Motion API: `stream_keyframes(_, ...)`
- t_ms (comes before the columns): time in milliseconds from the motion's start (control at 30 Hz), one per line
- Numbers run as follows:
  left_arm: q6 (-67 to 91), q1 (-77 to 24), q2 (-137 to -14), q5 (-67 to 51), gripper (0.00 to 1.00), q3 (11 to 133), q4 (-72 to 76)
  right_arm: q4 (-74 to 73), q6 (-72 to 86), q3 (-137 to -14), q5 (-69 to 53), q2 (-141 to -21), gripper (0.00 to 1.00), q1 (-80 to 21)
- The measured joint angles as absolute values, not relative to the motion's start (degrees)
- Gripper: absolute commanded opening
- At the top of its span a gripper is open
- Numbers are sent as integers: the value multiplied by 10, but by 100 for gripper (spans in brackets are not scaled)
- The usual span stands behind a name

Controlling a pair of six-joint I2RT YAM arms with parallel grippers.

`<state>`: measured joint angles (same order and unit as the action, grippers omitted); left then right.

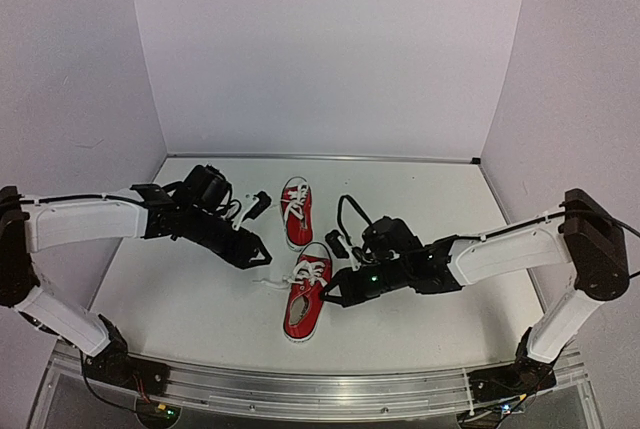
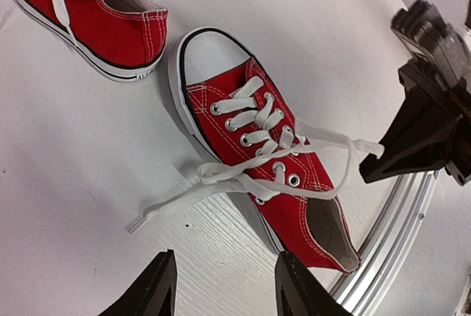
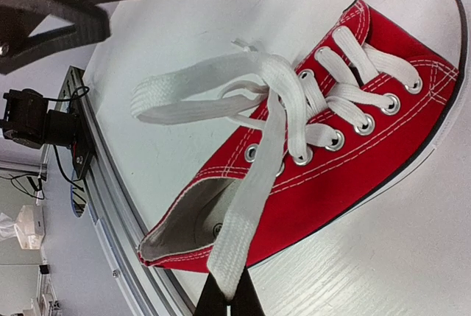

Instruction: Tie the shoes

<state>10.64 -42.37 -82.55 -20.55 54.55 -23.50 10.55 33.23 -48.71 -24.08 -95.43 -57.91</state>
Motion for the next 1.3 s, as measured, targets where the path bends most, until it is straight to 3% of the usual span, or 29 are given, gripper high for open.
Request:
stream_keyframes(200,8,-445,-765,-172,46,515,-252,97,335,-484,-234,-948,0,-579)
stream_keyframes(533,-99,-505,-946,-113,42,561,-336,85,346,-476,-229,-947,0,-574)
stream_keyframes(967,-182,-495,-977,-83,47,592,-314,91,363,-468,-243,-954,0,-546)
stream_keyframes(1167,-205,-469,-1027,-84,42,601,-300,98,367,-461,-252,-959,0,-536)
stream_keyframes(1300,-213,-462,-1038,-90,32,607,-289,104,369,-459,-256,-973,0,-530)
